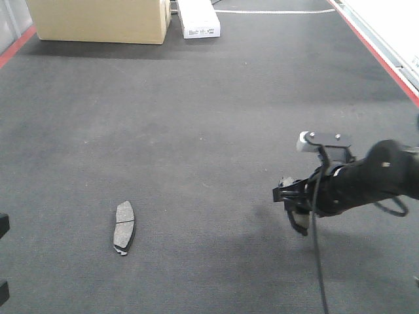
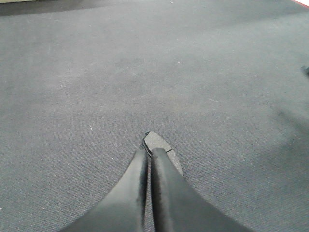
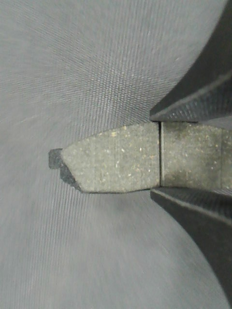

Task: Move and align brake pads A on conveyor
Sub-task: 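Move the right gripper with its pad down toward the belt, then open the right gripper to set its pad beside the first pad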

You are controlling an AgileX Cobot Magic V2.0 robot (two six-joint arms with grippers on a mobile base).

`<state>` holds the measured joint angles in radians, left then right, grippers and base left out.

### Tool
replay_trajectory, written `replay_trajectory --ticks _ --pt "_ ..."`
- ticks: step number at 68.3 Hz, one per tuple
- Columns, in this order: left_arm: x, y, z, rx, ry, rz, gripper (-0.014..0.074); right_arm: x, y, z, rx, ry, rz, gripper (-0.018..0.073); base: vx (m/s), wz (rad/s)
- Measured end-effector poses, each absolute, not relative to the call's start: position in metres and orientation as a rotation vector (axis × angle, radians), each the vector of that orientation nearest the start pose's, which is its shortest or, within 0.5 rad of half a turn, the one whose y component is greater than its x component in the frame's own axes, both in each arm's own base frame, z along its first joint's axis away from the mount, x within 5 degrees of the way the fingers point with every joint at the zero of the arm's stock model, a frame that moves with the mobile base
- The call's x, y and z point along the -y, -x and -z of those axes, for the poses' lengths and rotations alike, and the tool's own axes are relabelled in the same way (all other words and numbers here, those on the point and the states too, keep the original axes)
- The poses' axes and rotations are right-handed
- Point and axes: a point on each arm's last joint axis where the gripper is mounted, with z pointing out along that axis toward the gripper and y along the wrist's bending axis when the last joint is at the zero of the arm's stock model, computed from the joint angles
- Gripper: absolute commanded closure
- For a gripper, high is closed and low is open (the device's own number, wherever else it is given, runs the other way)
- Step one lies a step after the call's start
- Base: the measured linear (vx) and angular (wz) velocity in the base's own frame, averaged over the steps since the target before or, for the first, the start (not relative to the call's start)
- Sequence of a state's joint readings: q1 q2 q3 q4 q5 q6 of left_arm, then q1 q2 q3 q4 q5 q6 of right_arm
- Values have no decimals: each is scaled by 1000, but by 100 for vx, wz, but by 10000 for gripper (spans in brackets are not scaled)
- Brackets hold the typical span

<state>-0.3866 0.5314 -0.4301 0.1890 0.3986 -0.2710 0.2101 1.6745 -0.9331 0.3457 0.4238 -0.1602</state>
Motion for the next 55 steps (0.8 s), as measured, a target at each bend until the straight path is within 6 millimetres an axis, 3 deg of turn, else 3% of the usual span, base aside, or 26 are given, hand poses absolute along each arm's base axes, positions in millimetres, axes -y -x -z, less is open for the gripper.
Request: replay_trajectory --ticks 8,18,40,55 --pt "35 -105 -282 -1969 -239 242 603 -82 -322 -167 -2699 93 -308 503 0 0" --pt "35 -105 -282 -1969 -239 242 603 -83 -325 -157 -2727 34 -321 458 0 0" --pt "35 -105 -282 -1969 -239 242 603 -83 -326 -157 -2722 2 -327 191 0 0" --pt "35 -105 -282 -1969 -239 242 603 -83 -326 -158 -2719 2 -329 153 0 0"
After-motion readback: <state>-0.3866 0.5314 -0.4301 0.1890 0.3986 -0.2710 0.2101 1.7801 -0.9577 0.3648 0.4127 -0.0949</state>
